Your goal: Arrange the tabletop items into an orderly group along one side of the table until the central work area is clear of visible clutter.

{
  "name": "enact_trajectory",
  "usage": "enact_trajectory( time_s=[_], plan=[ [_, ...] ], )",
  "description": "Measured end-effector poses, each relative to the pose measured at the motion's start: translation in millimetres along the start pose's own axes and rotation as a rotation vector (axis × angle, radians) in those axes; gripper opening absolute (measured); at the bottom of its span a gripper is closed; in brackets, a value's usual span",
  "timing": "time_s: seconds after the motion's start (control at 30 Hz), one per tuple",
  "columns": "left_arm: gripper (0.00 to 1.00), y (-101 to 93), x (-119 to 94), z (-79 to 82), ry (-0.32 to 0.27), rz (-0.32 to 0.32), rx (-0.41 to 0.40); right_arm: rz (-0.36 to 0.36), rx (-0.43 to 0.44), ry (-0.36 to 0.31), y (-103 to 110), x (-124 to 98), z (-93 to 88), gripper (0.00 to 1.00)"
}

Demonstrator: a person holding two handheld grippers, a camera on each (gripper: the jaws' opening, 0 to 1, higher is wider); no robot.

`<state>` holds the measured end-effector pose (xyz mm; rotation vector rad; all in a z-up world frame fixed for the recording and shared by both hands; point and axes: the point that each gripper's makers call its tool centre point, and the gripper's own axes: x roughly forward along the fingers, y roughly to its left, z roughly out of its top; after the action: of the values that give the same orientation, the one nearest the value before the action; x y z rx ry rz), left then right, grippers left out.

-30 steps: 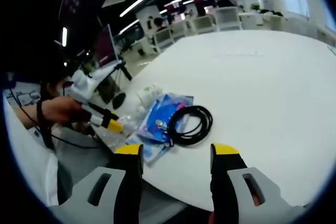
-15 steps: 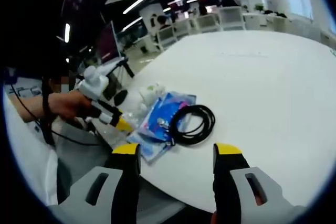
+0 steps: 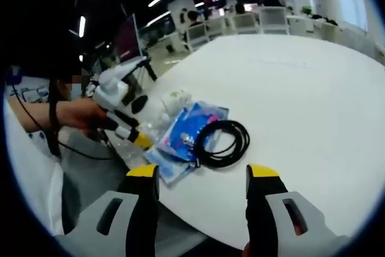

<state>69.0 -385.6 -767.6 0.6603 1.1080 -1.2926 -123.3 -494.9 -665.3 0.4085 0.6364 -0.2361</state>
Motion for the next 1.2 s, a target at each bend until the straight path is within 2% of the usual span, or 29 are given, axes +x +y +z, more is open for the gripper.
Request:
enact_trajectory(
  time_s=[0.47,0.67,0.93,1.2],
  plan=[
    [0.39,-2.2,-16,-11.2,-0.036,0.001,-0.041,0.003,0.009,-0.004,-3,3,2.2,0.56],
    [0.39,-0.6,-25,-12.4,-0.075,0.006,-0.059,0.011,0.015,-0.005,1,6,0.0,0.55],
    [0.39,2.8,-39,-1.3,-0.123,0.025,-0.071,0.015,0.016,0.001,3,5,-3.8,0.55],
    [0.39,5.9,-40,-3.6,-0.131,0.042,-0.062,0.013,0.026,-0.02,1,5,-1.0,0.55]
  ],
)
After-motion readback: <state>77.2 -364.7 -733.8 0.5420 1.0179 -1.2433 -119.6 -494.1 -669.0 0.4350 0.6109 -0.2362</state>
